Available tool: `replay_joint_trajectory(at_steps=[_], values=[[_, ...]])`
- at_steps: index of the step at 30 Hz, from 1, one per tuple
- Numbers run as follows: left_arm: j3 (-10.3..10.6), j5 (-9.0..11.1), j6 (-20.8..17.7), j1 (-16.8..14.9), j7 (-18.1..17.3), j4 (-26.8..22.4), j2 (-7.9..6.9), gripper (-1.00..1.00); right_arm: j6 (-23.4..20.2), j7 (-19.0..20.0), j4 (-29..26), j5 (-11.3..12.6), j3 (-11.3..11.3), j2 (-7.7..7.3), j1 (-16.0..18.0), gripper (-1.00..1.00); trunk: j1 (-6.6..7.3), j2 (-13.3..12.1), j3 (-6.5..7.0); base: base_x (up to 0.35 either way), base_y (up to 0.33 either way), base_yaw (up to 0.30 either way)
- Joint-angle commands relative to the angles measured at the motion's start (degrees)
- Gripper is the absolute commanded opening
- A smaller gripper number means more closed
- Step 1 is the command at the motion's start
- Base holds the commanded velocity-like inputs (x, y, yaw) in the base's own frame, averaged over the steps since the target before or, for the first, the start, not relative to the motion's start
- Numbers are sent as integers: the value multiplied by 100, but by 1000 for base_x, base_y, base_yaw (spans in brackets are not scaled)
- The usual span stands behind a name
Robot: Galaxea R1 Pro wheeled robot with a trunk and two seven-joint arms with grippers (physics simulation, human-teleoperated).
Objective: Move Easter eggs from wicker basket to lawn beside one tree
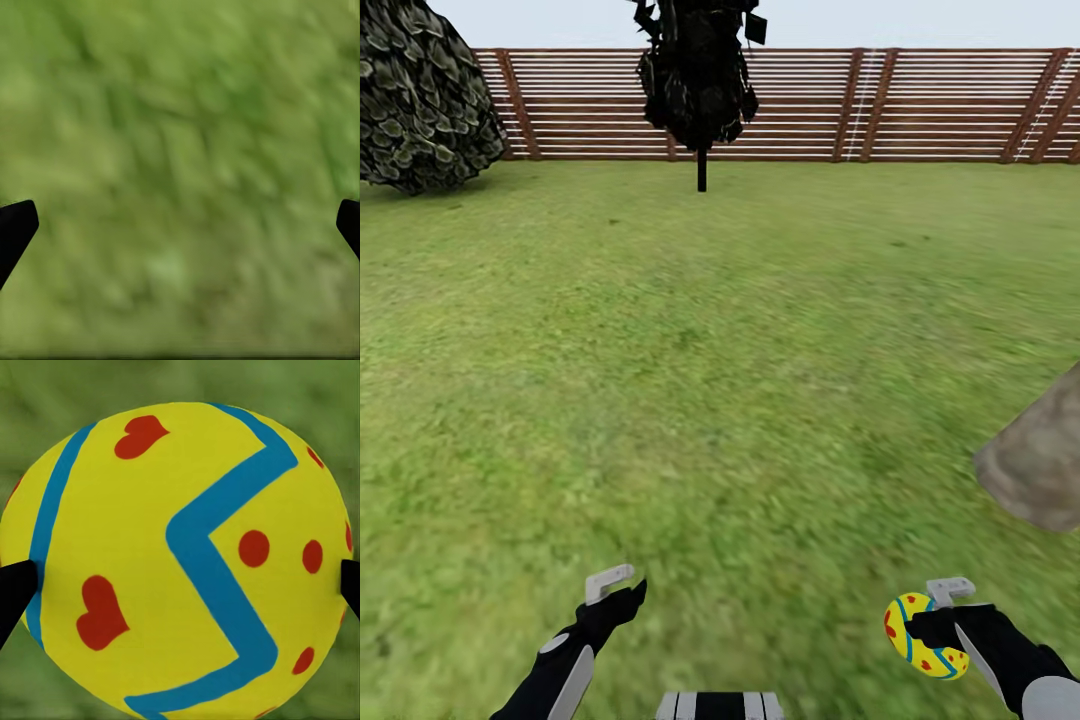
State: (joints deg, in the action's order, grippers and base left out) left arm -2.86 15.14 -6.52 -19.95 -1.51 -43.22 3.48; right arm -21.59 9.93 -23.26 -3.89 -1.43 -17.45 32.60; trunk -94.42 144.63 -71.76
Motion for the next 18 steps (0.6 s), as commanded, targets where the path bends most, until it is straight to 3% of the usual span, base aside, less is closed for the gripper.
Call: replay_joint_trajectory(at_steps=[1, 15, 16, 18], values=[[-21, 59, -43, 0, -16, -10, 4, 100, -30, 26, -12, -41, -14, -4, 1, -100, -1, 4, -27, 0, 0, 0], [-21, 59, -26, 0, -16, -11, 3, 100, -16, 31, -12, -41, -15, -4, 1, -100, -6, 6, -72, 0, 0, 0], [-21, 59, -26, 0, -16, -11, 3, 100, -12, 31, -12, -41, -17, -4, 1, 100, -6, 6, -72, 0, 0, 0], [-21, 59, -31, 0, -17, -11, 3, 100, -10, 34, -12, -41, -17, -4, 1, 100, -6, 6, -72, 0, 0, 0]])
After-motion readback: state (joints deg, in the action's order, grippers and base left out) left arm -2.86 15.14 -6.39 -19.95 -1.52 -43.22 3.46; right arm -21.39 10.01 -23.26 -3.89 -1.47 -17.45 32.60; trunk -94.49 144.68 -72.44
